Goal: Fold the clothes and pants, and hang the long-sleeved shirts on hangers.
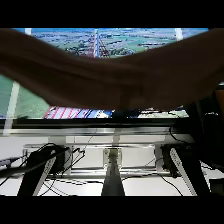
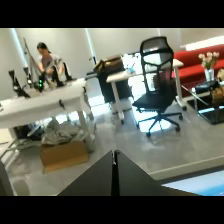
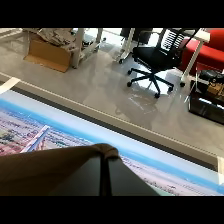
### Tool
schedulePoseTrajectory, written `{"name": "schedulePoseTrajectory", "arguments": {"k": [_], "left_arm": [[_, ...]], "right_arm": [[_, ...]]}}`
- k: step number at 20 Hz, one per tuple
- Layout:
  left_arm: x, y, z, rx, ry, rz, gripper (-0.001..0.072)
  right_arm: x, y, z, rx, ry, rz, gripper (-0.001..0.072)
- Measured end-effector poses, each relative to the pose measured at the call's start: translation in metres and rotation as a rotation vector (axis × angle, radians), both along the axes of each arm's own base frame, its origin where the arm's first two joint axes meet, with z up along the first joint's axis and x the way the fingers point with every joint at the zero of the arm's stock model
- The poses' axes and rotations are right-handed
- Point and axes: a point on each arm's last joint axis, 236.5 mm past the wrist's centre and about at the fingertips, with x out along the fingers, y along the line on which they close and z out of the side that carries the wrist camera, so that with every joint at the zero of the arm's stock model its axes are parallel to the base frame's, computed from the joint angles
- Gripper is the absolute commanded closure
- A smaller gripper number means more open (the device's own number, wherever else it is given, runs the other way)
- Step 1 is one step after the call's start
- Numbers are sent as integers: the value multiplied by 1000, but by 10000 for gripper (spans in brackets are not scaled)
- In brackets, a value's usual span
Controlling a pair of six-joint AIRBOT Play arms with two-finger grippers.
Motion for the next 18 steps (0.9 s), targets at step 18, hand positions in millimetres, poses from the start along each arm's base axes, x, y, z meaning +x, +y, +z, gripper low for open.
{"name": "schedulePoseTrajectory", "arguments": {"k": [18], "left_arm": [[327,8,-456,-205,974,-14,697]], "right_arm": [[298,-44,-393,293,843,-73,701]]}}
